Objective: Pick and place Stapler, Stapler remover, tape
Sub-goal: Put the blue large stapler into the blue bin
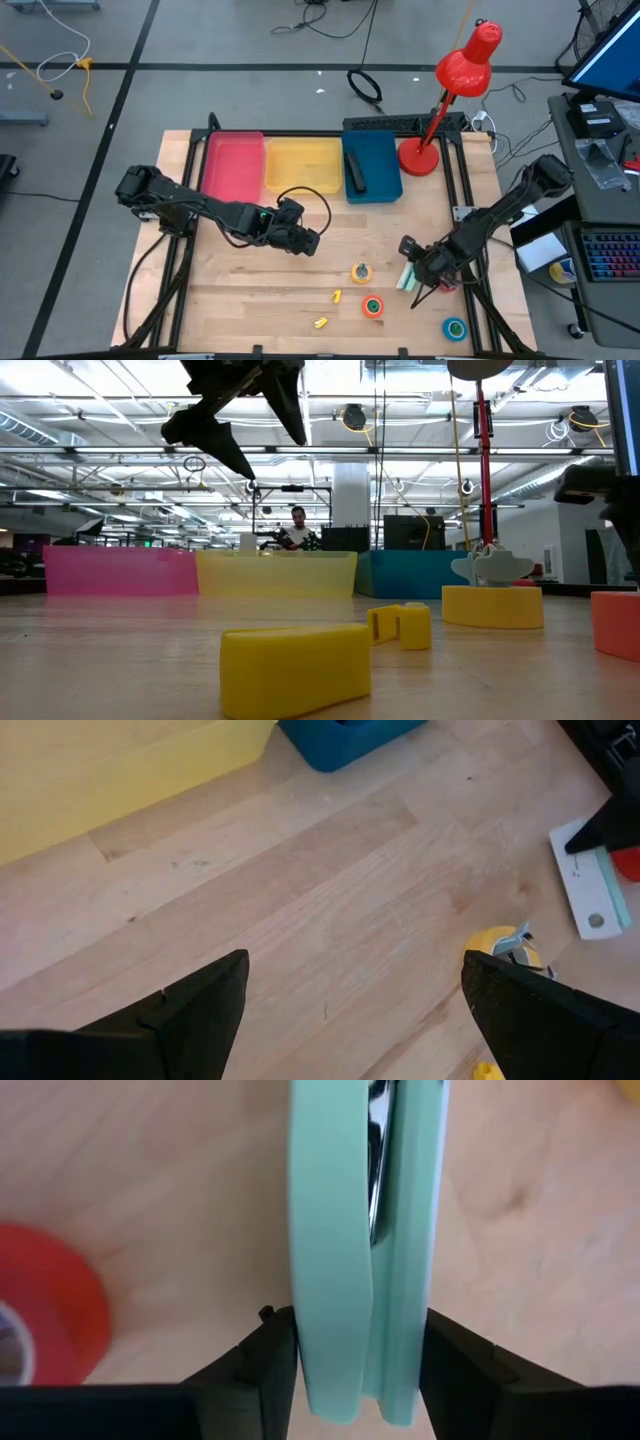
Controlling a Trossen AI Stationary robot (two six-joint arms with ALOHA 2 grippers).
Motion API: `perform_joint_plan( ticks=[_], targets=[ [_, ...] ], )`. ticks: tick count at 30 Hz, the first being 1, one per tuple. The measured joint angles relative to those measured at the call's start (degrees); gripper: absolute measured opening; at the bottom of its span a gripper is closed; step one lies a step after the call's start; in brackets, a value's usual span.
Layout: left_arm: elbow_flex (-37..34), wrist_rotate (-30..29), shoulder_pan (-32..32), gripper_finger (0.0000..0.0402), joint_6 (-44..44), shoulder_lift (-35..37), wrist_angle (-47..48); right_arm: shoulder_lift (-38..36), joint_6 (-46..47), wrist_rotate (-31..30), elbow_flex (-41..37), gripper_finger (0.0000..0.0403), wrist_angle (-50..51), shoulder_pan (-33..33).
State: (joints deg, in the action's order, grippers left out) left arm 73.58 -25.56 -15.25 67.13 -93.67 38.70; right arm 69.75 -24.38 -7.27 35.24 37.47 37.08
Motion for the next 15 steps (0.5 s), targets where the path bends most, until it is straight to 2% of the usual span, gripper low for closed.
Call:
perform_joint_plan(
  ticks=[8,15],
  targets=[
    [0.00,-0.13,0.00,0.0363,-3.14,0.00,-0.01,-5.80,4.20,-0.52,-0.04,0.0159,1.97,-1.02],
    [0.00,-0.11,0.00,0.0363,-10.16,0.00,0.07,-9.48,4.70,-1.83,-0.04,0.0159,1.48,-9.12]
  ],
)
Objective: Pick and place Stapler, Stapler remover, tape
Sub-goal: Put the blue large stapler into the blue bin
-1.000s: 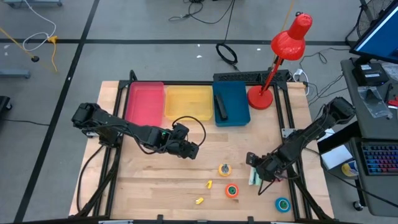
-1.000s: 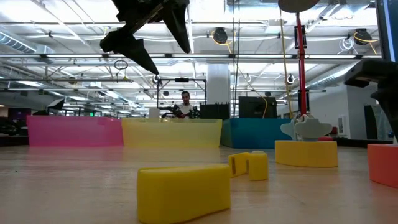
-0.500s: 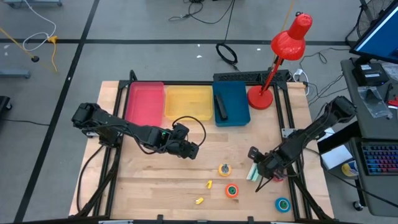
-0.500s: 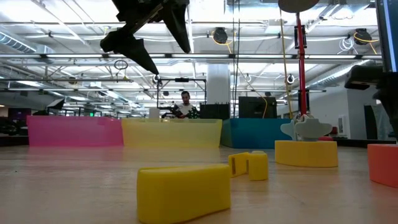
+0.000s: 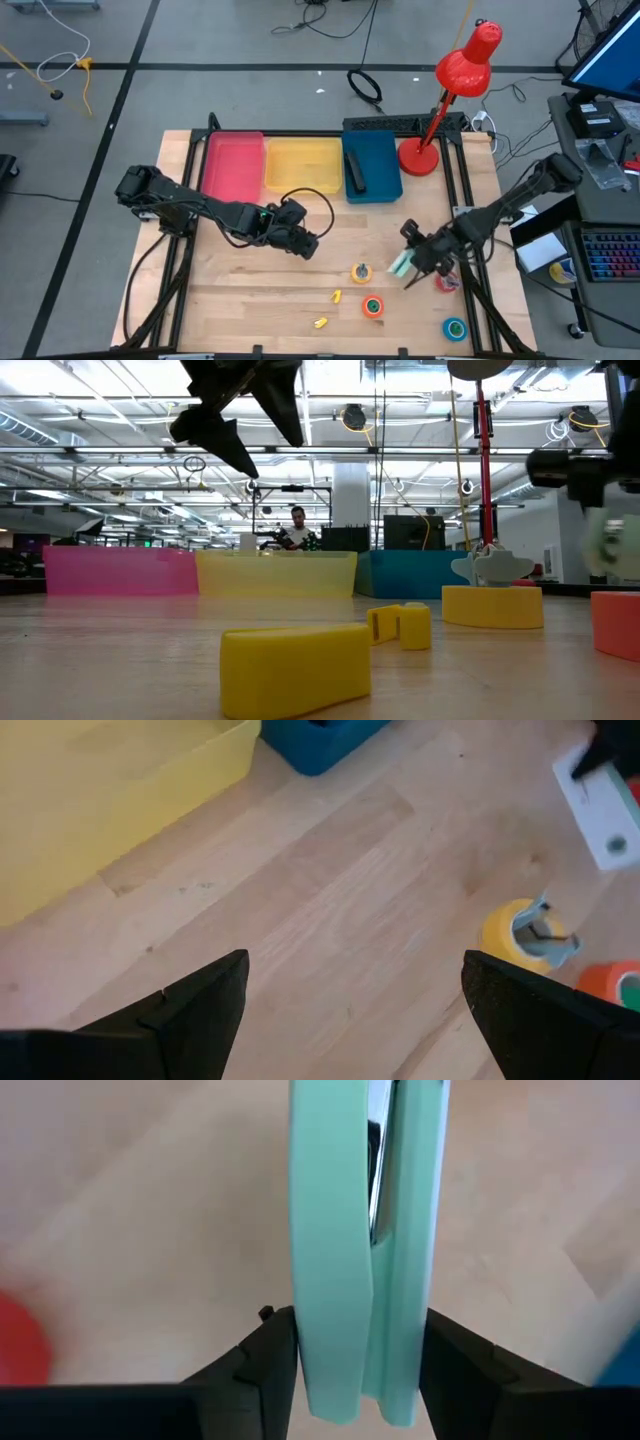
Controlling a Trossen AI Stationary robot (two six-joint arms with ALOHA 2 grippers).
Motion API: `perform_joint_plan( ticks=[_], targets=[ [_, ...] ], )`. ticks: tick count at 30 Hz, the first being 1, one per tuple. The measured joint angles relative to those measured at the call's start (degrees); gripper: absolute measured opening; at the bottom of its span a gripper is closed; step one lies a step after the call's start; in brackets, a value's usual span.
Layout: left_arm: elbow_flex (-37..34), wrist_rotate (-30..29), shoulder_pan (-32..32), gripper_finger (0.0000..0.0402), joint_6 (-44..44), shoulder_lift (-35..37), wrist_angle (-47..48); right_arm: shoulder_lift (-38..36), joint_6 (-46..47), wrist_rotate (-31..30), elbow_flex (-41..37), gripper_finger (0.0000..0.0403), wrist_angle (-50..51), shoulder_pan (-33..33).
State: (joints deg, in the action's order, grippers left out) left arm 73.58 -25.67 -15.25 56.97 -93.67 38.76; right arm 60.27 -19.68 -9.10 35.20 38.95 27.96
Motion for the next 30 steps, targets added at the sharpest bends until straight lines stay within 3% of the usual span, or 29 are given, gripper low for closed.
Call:
perform_joint_plan(
  ticks=[8,15,21,30],
  targets=[
    [-0.02,-0.64,0.00,0.0363,-0.75,0.00,-0.25,-2.85,3.02,3.04,0.29,0.0159,-6.59,-11.90],
    [-0.02,-8.34,-0.63,0.0363,-11.86,0.00,-5.31,-3.27,22.32,15.87,2.08,0.0159,-21.72,-20.99],
    [-1.88,0.57,0.90,0.0363,-21.26,0.00,-13.51,-3.28,29.16,16.95,3.25,0.0159,-27.20,-25.37],
    [-16.22,15.10,6.43,0.0363,-30.62,3.78,-36.96,-3.18,43.98,19.82,5.55,0.0159,-29.72,-33.52]
  ],
)
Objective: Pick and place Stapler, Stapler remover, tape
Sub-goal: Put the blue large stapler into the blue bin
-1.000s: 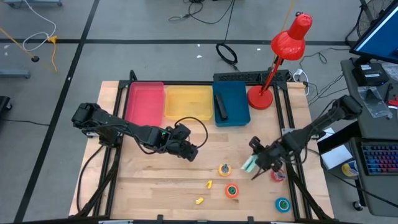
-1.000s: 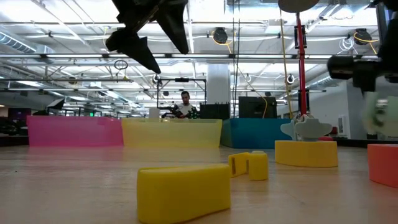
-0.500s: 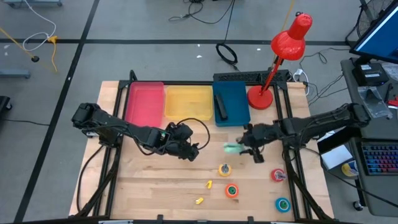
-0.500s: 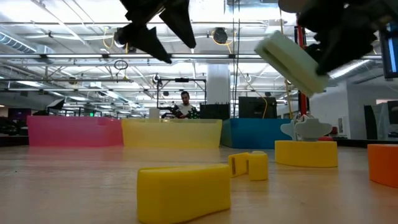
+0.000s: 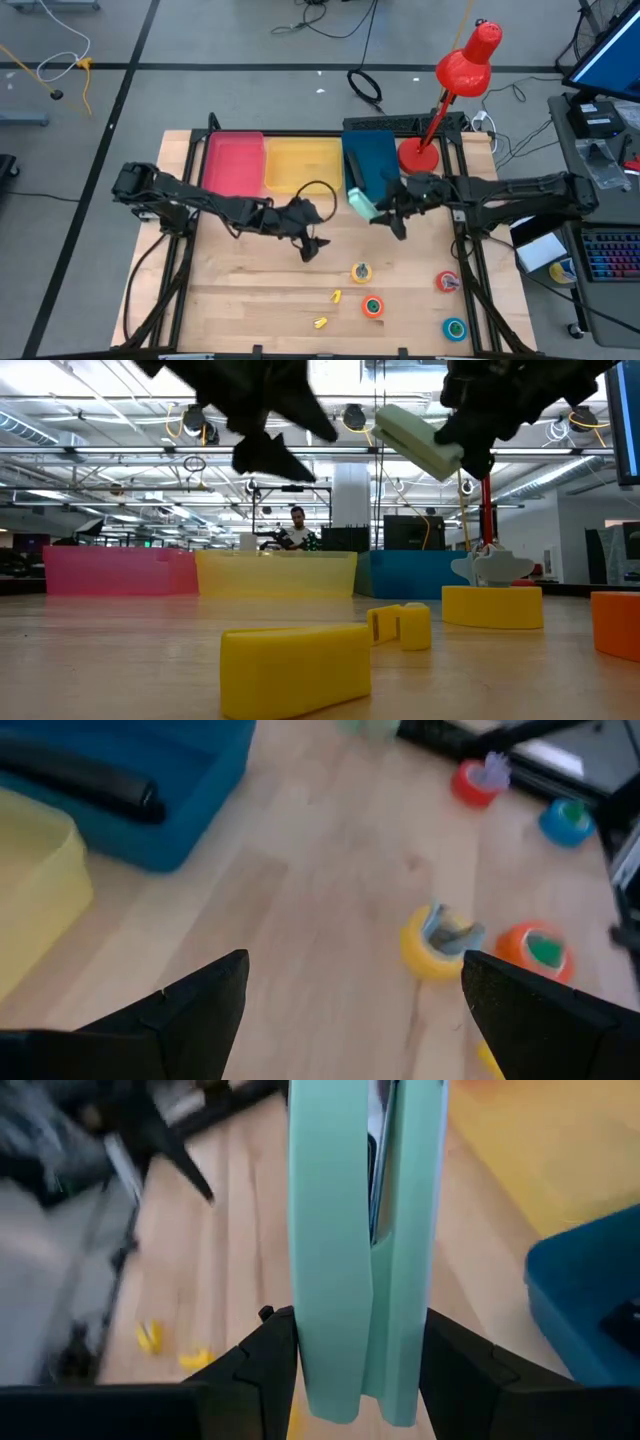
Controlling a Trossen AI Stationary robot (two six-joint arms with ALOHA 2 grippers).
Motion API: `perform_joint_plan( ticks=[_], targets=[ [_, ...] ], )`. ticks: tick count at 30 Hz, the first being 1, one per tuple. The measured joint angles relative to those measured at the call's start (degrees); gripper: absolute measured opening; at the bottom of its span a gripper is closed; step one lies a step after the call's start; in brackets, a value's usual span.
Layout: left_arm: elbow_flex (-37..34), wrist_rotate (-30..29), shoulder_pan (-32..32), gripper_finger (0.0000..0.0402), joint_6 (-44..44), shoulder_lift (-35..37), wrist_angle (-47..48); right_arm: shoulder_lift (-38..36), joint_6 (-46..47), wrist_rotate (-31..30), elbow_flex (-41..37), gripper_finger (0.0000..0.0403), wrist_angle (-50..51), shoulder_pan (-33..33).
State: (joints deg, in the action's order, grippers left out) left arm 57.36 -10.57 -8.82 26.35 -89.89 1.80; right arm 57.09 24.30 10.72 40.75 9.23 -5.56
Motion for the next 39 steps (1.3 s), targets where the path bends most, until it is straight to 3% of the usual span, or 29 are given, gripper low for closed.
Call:
perform_joint_plan(
  ticks=[6,16,26,32,39],
  targets=[
    [-11.11,2.04,2.13,0.0363,-3.68,9.13,-12.46,1.13,13.75,5.93,0.11,0.0159,-8.56,-7.76],
    [-29.26,2.13,1.29,0.0363,-4.27,27.13,-20.35,8.14,23.84,6.04,0.04,0.0159,-16.38,-19.00],
    [-36.60,2.72,-0.65,0.0363,-6.42,36.56,-21.88,18.77,30.06,5.69,0.13,0.0159,-21.89,-27.97],
    [-40.04,3.21,-0.70,0.0363,-6.14,41.15,-21.15,21.45,29.24,5.66,0.00,0.0159,-19.44,-31.37],
    [-41.20,5.14,-0.70,0.0363,-5.25,42.34,-21.01,22.12,29.23,1.32,0.10,0.0159,-17.74,-31.61]
  ],
)
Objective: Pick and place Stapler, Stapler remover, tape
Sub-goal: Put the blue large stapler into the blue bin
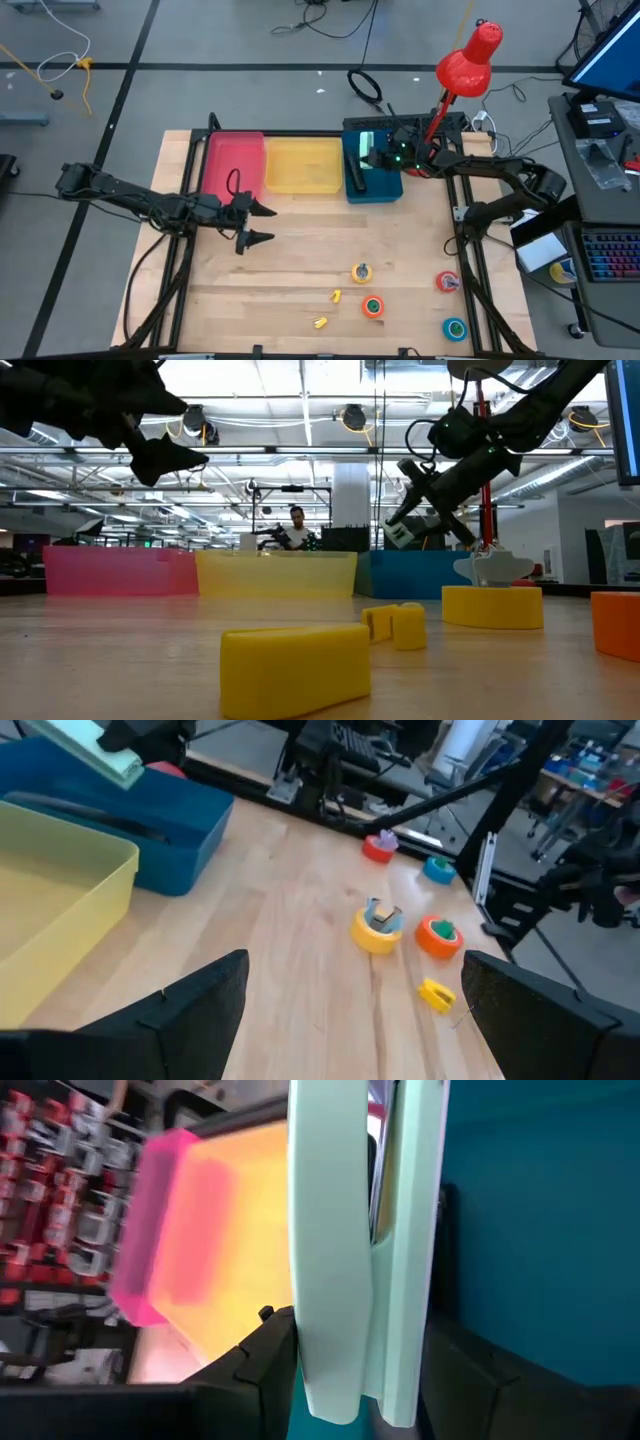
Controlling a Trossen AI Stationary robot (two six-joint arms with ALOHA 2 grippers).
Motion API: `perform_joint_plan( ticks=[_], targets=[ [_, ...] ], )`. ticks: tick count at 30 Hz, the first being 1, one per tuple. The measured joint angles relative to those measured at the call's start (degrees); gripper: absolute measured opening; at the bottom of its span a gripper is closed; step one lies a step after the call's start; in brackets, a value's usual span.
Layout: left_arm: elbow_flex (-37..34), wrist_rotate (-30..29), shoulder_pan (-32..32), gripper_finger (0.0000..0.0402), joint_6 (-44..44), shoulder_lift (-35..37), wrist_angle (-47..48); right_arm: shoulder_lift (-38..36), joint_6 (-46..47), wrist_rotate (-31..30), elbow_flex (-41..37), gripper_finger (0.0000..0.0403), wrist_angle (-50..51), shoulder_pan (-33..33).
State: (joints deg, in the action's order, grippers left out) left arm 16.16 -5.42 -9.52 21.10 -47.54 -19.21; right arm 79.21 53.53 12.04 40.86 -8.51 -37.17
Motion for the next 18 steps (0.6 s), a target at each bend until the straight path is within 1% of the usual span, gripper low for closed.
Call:
perform_joint_plan(
  ticks=[3,9,13,18],
  targets=[
    [-0.01,1.20,0.03,0.0363,-0.45,0.41,-0.76,0.03,0.04,-0.28,-0.02,0.0159,1.15,0.00],
    [0.01,2.25,0.28,0.0363,-0.56,0.41,-0.46,0.01,3.53,0.20,-0.02,0.0159,2.34,0.11],
    [0.00,3.07,0.28,0.0363,-1.17,0.41,-0.46,0.01,6.63,2.93,-0.02,0.0159,3.30,0.11],
    [0.00,3.93,0.59,0.0363,-1.84,0.41,-0.45,0.01,9.54,3.76,-0.02,0.0159,4.58,0.11]
  ],
)
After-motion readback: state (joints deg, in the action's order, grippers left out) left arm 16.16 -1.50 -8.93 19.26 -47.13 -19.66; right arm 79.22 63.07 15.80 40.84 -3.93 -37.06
